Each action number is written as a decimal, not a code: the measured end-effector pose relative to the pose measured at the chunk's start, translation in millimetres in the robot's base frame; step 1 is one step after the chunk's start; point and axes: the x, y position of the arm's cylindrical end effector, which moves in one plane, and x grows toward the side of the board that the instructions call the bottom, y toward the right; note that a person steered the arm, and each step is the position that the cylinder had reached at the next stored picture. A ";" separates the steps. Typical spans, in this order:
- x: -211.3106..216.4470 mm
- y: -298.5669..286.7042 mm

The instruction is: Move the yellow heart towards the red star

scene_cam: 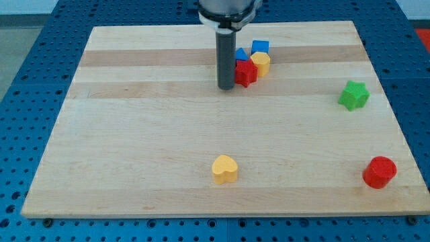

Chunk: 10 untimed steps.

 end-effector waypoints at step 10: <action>239.2 6.3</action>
